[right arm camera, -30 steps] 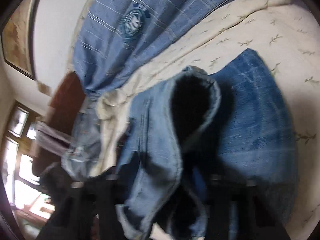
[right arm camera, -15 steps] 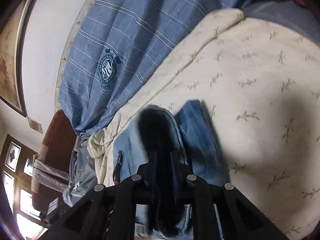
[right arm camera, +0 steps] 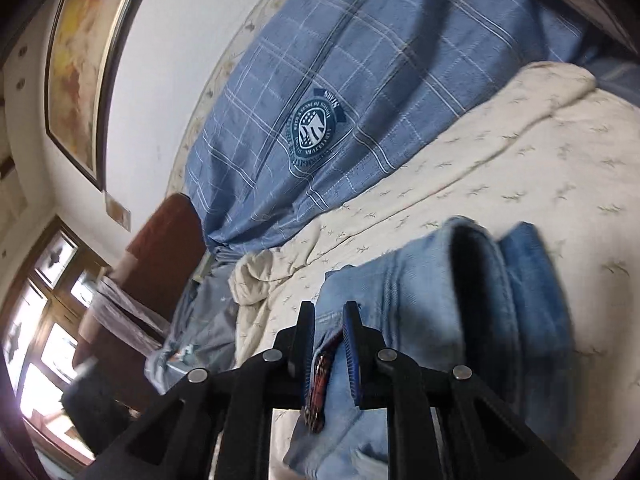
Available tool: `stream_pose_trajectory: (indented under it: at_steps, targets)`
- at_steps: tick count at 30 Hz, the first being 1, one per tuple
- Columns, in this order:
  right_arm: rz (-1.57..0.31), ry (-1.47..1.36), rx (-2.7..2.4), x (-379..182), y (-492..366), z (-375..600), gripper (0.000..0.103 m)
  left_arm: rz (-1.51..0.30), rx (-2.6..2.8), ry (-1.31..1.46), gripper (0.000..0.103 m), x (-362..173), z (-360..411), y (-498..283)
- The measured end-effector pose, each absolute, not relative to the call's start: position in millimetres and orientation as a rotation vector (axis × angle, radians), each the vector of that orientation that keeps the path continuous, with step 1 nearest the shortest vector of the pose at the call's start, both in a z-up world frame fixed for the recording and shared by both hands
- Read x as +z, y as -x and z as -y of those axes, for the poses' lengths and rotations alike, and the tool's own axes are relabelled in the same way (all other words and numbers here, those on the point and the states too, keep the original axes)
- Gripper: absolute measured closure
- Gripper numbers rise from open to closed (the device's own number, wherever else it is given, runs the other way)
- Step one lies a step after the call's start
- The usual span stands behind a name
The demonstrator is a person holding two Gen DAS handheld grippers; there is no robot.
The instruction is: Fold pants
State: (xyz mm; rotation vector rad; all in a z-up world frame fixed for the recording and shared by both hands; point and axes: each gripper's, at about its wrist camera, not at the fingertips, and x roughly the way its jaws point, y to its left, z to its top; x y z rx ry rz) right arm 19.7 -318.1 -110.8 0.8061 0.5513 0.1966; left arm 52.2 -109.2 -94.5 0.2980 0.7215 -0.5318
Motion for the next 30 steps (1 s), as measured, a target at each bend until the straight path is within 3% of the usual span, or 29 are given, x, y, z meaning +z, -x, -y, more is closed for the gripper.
stream_pose_trajectory:
  at_steps: [9, 17, 23, 25, 30]
  targets:
    - [-0.675, -0.951, 0.094, -150.3, -63.7, 356.8, 0.087, -0.861, -0.485, -0.249, 0.046, -127.4, 161.7, -121.1]
    - [-0.873, -1.003, 0.107, -190.6, -85.9, 376.5, 0.092, -0.921, -0.446, -0.383, 0.046, -156.7, 208.9, -146.5]
    - [-0.844, -1.010, 0.131, -186.5, -77.7, 377.2, 0.092, -0.979, -0.428, -0.370, 0.045, -154.8, 206.1, -152.2]
    - [-0.811, -0.977, 0.150, -174.3, -68.0, 374.0, 0.088, -0.988, -0.445, -0.312, 0.045, -142.6, 190.6, -144.6]
    - [-0.711, -0.907, 0.271, -145.0, -13.3, 360.4, 0.086, -0.901, -0.480, -0.316, 0.045, -114.5, 152.7, -93.1]
